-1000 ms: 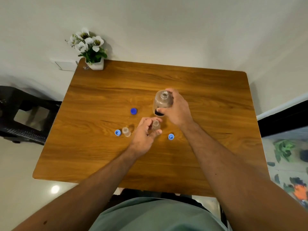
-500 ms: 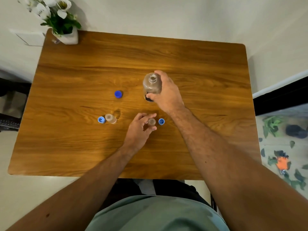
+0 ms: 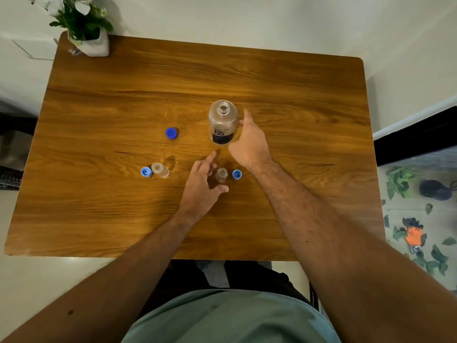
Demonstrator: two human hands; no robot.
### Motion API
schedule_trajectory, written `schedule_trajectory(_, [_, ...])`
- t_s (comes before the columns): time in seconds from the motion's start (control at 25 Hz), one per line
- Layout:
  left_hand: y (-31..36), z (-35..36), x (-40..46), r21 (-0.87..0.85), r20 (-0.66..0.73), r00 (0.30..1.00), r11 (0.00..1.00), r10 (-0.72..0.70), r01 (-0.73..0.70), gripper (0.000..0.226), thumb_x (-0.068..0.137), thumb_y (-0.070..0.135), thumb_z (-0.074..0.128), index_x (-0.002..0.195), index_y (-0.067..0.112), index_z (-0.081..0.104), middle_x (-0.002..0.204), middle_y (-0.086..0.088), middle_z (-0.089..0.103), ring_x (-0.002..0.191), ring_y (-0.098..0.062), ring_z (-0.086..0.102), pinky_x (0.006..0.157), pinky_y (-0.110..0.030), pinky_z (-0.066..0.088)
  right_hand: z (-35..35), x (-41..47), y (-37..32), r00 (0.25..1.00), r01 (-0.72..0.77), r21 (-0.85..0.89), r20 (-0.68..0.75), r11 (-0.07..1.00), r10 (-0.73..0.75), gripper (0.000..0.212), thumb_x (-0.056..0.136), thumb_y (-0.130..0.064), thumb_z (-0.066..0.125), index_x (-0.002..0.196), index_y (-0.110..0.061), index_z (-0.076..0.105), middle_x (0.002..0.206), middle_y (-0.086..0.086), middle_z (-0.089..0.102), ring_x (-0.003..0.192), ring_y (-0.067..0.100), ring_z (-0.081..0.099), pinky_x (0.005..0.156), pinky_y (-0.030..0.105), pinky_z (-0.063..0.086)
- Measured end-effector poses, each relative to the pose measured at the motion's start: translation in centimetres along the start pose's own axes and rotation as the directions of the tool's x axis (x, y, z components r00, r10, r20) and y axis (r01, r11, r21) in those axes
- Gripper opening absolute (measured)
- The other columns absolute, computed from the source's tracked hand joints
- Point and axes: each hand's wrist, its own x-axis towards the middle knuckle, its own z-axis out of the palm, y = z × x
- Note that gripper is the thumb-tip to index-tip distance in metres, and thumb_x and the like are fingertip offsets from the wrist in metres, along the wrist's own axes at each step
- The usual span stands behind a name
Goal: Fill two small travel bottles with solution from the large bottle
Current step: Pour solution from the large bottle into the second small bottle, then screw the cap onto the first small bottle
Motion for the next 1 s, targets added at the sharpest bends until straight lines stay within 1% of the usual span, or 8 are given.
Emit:
schedule_trajectory(0.08, [-0.2,-0.4,-0.3,0.031,-0.019,1.000,0.999,0.017,-0.016,0.099,0.077,0.003,0.081,0.157,0.022,0.026,0.125,0.011,0.044,0.116,-0.004,0.048,0.104,-0.017,0.040,0.1,-0.3,0.4,0.999,-0.034,0.003,-0.033,0.999,0.034,0.094,0.080,-0.003,0.070,0.158,-0.016,0.021,0.153,0.006,0.045,0.131,0.027,0.054,0.106,0.045,0.049])
schedule_trajectory(0.16, [0.1,-1.0,-0.9,0.046,-0.054,0.997,0.997,0.062,-0.060,0.095,0.080,-0.006,0.073,0.157,0.020,0.025,0.126,0.011,0.043,0.118,-0.004,0.047,0.104,-0.015,0.042,-0.2,-0.9,0.6,0.998,-0.028,-0.031,-0.051,0.999,0.026,0.074,0.083,-0.005,0.068,0.151,-0.015,0.041,0.145,0.005,0.053,0.125,0.024,0.058,0.102,0.041,0.052])
schedule_trajectory(0.28, [1.4,-2.2,-1.9,0.029,-0.107,0.985,0.991,0.133,-0.130,0.083,0.084,-0.010,0.059,0.156,0.021,0.031,0.124,0.013,0.044,0.113,-0.004,0.051,0.089,-0.018,0.054,-0.7,-2.0,0.5,0.996,-0.017,-0.077,-0.091,0.997,0.010,0.037,0.087,-0.011,0.066,0.123,-0.018,0.068,0.123,-0.003,0.068,0.112,0.014,0.063,0.086,0.026,0.050])
schedule_trajectory(0.4, [2.7,-4.3,-2.8,0.035,-0.177,0.965,0.981,0.195,-0.192,0.068,0.091,-0.003,0.056,0.152,0.024,0.041,0.121,0.013,0.049,0.110,-0.004,0.055,0.082,-0.017,0.054,-0.5,-3.2,-0.5,0.989,0.017,-0.032,-0.145,0.999,-0.021,0.020,0.087,-0.017,0.064,0.102,-0.025,0.075,0.107,-0.007,0.073,0.096,0.009,0.067,0.077,0.025,0.054])
schedule_trajectory(0.52, [2.6,-7.0,-3.5,0.068,-0.287,0.919,0.963,0.270,-0.262,0.057,0.093,0.000,0.056,0.146,0.022,0.050,0.116,0.010,0.055,0.106,-0.001,0.055,0.086,-0.011,0.048,0.5,-4.9,-2.9,0.979,0.157,0.018,-0.135,0.987,-0.153,0.021,0.090,-0.017,0.063,0.105,-0.025,0.075,0.106,-0.009,0.073,0.096,0.006,0.067,0.084,0.021,0.053])
schedule_trajectory(0.72, [0.1,-12.0,-3.5,0.116,-0.364,0.884,0.956,0.293,-0.269,0.054,0.092,-0.002,0.057,0.143,0.015,0.053,0.112,0.003,0.058,0.101,-0.008,0.058,0.089,-0.020,0.051,4.7,-7.0,-6.6,0.965,0.263,0.080,-0.014,0.962,-0.262,0.038,0.091,-0.007,0.061,0.126,-0.021,0.068,0.118,-0.006,0.071,0.107,0.006,0.064,0.095,0.022,0.051])
schedule_trajectory(0.84, [-1.9,-14.3,-3.3,0.143,-0.315,0.927,0.976,0.204,-0.166,0.059,0.092,-0.003,0.055,0.147,0.018,0.049,0.118,0.005,0.055,0.105,-0.005,0.055,0.091,-0.018,0.049,7.8,-7.6,-7.2,0.972,0.224,0.060,0.053,0.973,-0.227,0.056,0.086,-0.001,0.061,0.137,-0.023,0.058,0.133,-0.005,0.064,0.114,0.013,0.062,0.098,0.029,0.051])
schedule_trajectory(1.0, [-4.7,-15.3,-1.9,0.288,-0.126,0.992,0.956,-0.021,0.057,0.063,0.090,0.001,0.060,0.147,0.025,0.046,0.135,0.003,0.047,0.120,-0.013,0.054,0.108,-0.026,0.043,11.3,-7.6,-5.2,0.976,0.155,0.060,0.145,0.986,-0.162,0.073,0.082,0.000,0.067,0.147,-0.028,0.046,0.143,-0.005,0.056,0.114,0.017,0.063,0.101,0.039,0.053])
